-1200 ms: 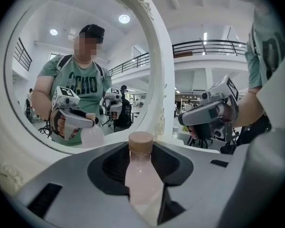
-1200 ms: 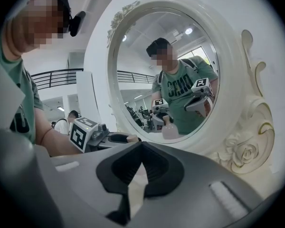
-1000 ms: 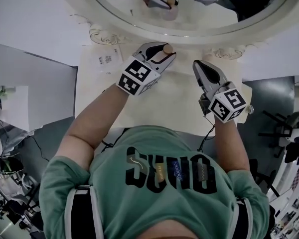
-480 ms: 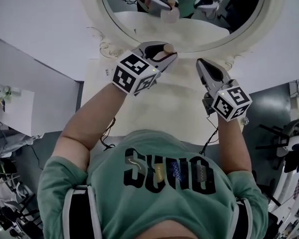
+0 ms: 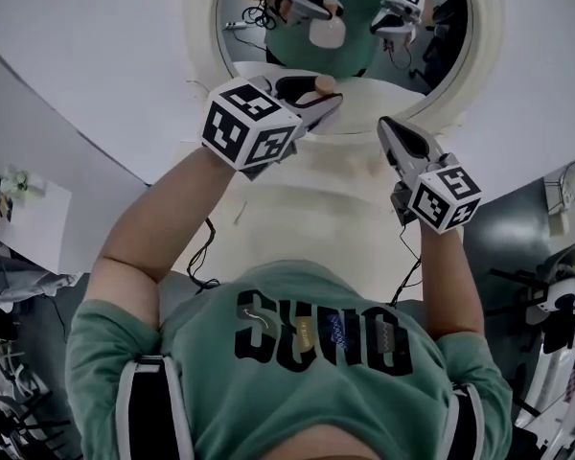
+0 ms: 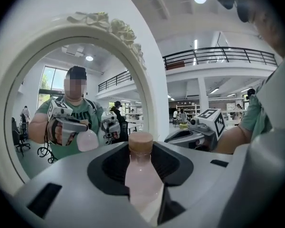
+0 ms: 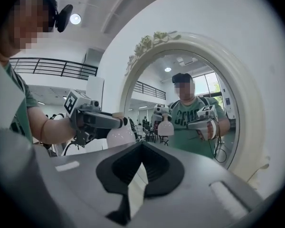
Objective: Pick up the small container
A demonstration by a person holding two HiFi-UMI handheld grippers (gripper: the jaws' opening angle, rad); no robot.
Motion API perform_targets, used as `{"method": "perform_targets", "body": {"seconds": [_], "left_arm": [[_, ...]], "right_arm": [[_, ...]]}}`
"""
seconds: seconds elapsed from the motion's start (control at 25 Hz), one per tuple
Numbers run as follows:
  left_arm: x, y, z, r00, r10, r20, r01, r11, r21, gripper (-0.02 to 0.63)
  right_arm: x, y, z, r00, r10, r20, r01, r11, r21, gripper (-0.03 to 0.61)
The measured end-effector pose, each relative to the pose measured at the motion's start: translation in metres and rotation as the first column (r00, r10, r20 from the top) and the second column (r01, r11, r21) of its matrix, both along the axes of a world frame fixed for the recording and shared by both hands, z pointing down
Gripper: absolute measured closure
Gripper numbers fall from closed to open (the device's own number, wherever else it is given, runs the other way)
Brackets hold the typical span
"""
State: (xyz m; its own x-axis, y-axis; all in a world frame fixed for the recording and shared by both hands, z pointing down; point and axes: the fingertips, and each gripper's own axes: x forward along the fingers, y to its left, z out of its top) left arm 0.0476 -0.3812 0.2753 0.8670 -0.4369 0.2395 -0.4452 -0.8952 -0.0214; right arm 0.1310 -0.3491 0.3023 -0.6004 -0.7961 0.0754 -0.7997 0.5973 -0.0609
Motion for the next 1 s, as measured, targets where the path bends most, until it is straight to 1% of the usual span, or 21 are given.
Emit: {"method": "perform_targets", "body": {"seconds": [0.12,0.36,0.6,0.76,1.0], "left_arm": [[-0.004,0.001,-0.018,1.0,0.006,-0.01,-0.006,1.0,0.009,0.471],[-0.002,0.005,-0.059,0.998,0.04,-0.04,-0.04,0.999,0.0,0.471],[-0.009,0.005,-0.119,0.997,0.07,-0.045,-0.068,0.997,0.044,0.472],[-0.01,0.006,-0.148,0.995,0.091,-0.049,-0.089,0.995,0.038,0.471],[-0.007,-0.001,-0.174,0.992,0.114,-0.056,-0.113,0.993,0.023,0.472]], "right_arm": [[-0.004,0.001,-0.012,1.0,-0.005,-0.012,0.006,1.0,0.028,0.569],[-0.006,0.006,-0.044,0.998,-0.016,-0.065,0.023,0.995,0.097,0.569],[-0.016,0.002,-0.085,0.997,-0.027,-0.071,0.037,0.987,0.153,0.569],[-0.019,0.002,-0.102,0.997,-0.041,-0.06,0.05,0.985,0.164,0.569],[-0.023,-0.002,-0.123,0.997,-0.052,-0.048,0.061,0.98,0.19,0.569]]}}
